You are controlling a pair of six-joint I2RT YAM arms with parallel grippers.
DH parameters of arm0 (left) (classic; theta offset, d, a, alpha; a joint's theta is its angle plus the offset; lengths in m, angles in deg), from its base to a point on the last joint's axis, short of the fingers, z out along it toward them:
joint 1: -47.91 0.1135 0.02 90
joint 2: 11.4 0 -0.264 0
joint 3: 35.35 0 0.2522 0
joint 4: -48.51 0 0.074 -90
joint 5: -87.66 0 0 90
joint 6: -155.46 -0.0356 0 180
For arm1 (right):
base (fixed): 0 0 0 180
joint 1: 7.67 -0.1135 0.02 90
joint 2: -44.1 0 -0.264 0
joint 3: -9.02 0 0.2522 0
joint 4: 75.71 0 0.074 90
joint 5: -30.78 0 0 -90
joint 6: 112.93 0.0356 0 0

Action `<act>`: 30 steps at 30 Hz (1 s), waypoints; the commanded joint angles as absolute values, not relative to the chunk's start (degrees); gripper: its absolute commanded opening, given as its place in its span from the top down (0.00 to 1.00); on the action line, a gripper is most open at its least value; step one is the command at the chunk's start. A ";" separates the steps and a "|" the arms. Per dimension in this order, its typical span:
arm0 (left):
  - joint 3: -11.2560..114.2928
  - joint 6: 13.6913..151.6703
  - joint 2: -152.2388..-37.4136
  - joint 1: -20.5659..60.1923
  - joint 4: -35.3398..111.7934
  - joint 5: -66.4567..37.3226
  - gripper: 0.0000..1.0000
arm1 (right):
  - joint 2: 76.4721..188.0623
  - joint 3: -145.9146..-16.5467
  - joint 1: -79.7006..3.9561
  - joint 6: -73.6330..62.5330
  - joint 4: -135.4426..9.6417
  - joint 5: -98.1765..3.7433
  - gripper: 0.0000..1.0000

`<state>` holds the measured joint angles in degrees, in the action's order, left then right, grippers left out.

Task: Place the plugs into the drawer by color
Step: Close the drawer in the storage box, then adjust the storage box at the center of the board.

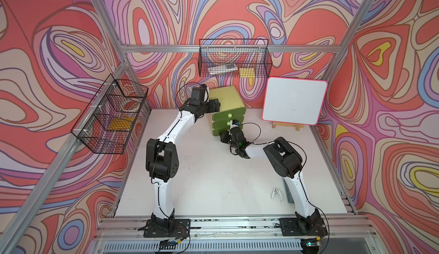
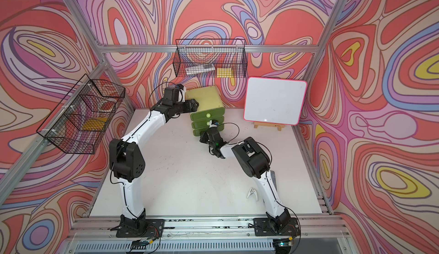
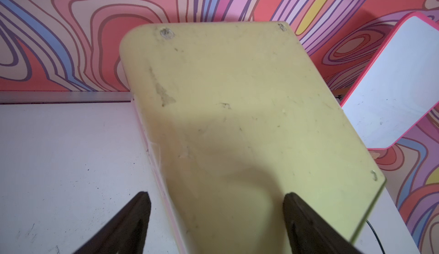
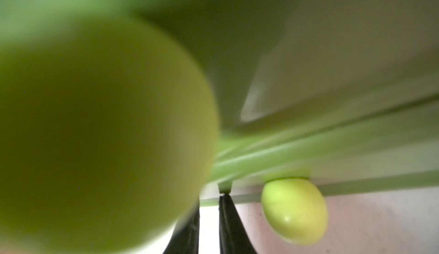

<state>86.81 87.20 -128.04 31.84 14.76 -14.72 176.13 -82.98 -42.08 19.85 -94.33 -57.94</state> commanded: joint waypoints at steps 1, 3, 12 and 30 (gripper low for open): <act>88.16 89.14 -123.73 31.83 10.58 -15.70 0.11 | 167.92 -77.71 -40.69 20.18 -96.86 -52.12 0.79; 90.86 90.84 -122.62 31.89 7.16 -13.01 0.10 | 161.37 -75.17 -39.84 17.85 -93.48 -47.88 0.75; 98.44 99.19 -126.48 32.64 2.56 -13.96 0.12 | 149.65 -84.47 -27.62 9.25 -66.03 -40.58 0.69; 107.67 98.23 -138.09 34.26 1.00 -18.33 0.13 | 166.17 -105.51 -20.94 12.88 -66.23 -23.44 0.48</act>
